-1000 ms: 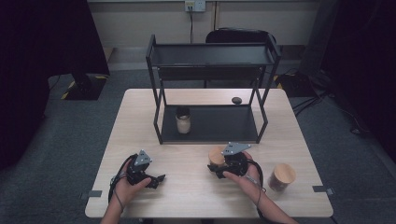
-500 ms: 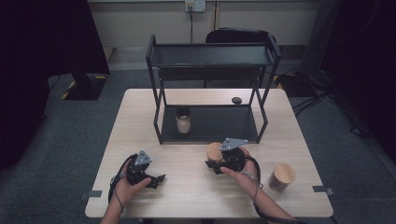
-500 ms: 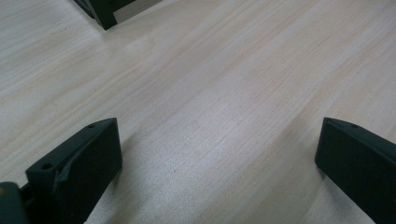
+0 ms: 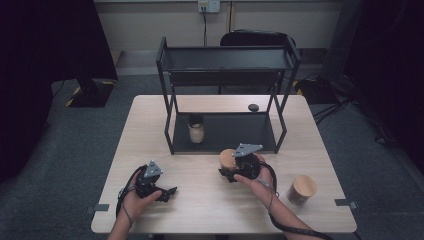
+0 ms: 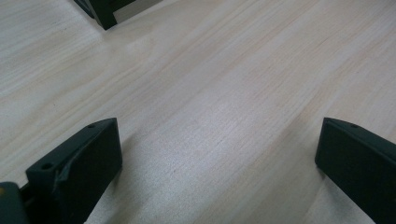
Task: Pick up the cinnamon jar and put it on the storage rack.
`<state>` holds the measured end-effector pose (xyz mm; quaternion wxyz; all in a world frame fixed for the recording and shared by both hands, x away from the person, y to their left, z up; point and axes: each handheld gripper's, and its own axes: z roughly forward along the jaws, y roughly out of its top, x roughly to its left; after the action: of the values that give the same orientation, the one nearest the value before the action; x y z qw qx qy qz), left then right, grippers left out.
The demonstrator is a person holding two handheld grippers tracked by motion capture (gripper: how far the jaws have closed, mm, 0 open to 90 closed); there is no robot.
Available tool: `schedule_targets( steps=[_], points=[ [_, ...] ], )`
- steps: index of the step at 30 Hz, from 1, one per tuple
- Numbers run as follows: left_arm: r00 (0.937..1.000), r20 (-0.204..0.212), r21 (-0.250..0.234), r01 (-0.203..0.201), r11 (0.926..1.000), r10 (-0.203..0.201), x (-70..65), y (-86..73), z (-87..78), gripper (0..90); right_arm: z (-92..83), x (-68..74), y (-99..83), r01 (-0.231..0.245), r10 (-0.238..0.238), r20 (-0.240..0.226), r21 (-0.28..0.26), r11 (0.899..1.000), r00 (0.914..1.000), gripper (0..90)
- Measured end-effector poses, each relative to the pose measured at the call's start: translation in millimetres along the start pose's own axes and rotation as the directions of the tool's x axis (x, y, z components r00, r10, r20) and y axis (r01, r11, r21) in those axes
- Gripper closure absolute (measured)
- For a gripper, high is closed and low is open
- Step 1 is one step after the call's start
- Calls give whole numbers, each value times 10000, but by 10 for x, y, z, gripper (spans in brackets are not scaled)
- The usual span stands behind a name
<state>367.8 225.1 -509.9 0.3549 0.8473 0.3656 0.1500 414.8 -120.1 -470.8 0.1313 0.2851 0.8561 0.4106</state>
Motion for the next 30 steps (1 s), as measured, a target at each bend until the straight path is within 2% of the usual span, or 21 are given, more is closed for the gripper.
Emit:
schedule_targets(
  steps=[30],
  points=[
    [10000,-1,2,0,10000,0,0,0,0,1,135,-80,233,146,-148,217,124,9998,9997,252]
  ],
)
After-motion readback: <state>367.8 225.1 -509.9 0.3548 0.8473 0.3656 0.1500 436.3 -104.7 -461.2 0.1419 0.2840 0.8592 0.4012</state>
